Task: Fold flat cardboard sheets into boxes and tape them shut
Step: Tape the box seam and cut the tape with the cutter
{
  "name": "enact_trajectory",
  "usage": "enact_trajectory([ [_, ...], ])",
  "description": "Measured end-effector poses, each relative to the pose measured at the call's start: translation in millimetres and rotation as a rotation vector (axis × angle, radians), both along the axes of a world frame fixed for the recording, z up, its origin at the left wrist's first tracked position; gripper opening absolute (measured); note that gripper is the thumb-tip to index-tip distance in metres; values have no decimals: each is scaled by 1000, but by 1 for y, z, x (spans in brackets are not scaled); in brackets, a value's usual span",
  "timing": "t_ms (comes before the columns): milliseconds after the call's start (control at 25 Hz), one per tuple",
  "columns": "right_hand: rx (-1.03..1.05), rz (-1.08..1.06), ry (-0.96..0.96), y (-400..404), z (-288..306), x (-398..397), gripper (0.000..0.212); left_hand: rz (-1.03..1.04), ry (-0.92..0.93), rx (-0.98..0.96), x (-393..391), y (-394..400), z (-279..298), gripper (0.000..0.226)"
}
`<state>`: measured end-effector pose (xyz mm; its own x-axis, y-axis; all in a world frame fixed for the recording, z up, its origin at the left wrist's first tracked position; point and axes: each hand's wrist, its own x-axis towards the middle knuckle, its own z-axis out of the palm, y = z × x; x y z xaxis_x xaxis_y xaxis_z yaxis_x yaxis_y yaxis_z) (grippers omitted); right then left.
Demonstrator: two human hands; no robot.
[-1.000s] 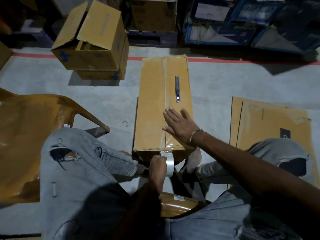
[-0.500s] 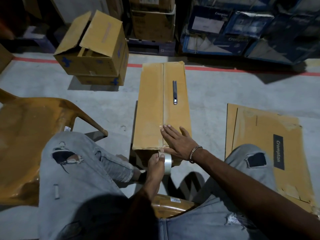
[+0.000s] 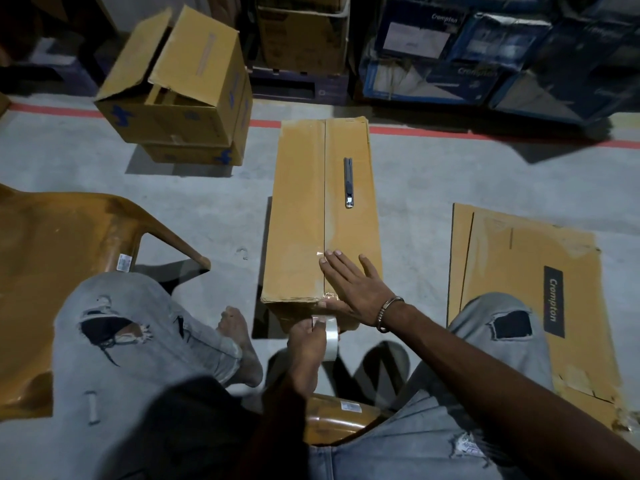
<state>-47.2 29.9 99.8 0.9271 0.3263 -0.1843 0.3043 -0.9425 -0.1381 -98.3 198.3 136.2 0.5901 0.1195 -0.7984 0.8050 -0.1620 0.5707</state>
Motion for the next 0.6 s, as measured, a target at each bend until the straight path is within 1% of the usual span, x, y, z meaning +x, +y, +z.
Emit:
enact_trajectory([
  [80,156,-89,10,0,6,8,87,5,-5,5,-2,0,0,14],
  [120,237,-181,-13,-2,10,17,83,17,-13,-3,-3,0,0,17],
  [240,389,-563,-190,-9,19,64,56,41,-18,-22,-2,2,-5,33],
  [280,431,-687,-205,-15,22,86,52,46,-24,-20,-1,3,-5,39],
  [360,522,-887,-182,-28,29,133,50,52,-25,-52,2,4,-11,38],
  [440,530,-997,-157,-40,34,171,51,64,-31,-76,6,5,-16,28],
  [480,502,-1014,-136,-43,34,184,50,72,-38,-92,7,6,-19,23],
  [600,354,-964,-68,-43,29,204,38,68,-36,-83,7,6,-20,14],
])
